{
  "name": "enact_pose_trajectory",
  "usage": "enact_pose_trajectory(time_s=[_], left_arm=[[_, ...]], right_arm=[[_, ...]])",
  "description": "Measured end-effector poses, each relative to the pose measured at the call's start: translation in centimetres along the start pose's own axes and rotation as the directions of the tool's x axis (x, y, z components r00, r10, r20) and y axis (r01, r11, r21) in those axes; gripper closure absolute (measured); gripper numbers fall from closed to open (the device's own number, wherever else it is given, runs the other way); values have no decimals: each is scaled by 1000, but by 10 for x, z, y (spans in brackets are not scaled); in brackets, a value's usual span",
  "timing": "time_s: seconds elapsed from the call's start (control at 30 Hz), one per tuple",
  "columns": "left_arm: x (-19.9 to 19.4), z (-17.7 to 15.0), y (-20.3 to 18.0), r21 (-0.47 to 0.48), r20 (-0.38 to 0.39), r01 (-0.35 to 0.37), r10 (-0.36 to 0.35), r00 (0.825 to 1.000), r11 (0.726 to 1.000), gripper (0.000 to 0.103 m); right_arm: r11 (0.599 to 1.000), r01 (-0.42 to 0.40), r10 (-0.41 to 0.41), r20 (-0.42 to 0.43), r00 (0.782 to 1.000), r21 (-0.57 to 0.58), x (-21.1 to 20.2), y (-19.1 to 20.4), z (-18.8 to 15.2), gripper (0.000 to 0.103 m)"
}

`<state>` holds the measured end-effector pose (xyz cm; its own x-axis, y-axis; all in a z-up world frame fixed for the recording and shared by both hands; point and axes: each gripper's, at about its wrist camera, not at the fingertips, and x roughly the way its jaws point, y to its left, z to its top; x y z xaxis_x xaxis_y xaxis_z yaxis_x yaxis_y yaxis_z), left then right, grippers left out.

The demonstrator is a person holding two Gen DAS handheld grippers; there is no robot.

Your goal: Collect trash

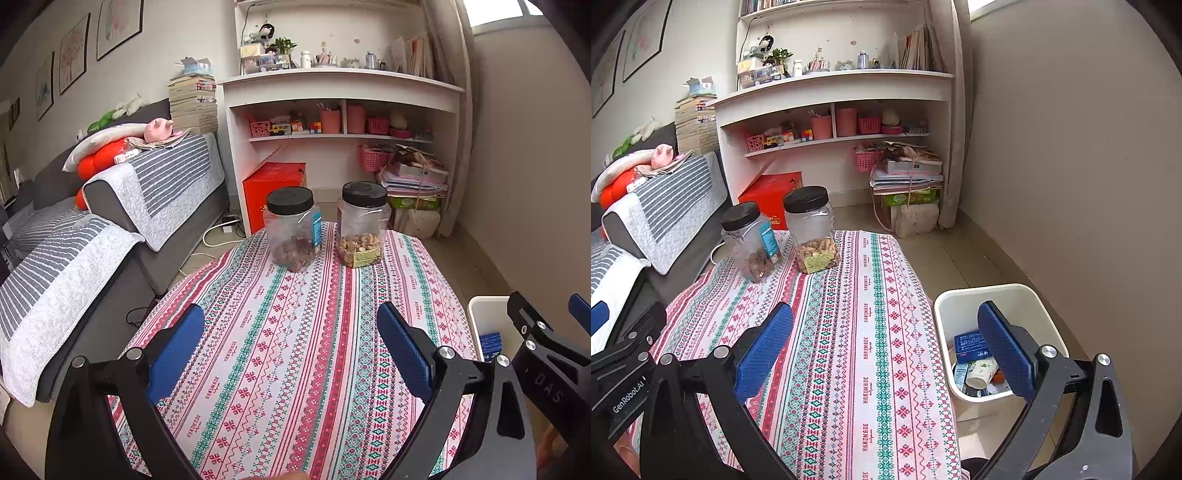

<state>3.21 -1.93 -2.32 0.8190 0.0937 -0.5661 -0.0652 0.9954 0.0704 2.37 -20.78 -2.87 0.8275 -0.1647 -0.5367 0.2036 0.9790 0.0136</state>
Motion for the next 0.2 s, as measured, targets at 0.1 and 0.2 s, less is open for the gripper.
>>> enact_pose_trajectory(time_s=[0.1,0.2], left_arm=[[4,0,4,-21,-23,-3,3,1000,1000,8],[7,1,6,-32,-37,1,-2,999,999,8]], right_arm=[[1000,-1,1,-2,1000,-5,0,0,0,7],[1000,1,-1,-2,1000,-2,0,1,1,7]])
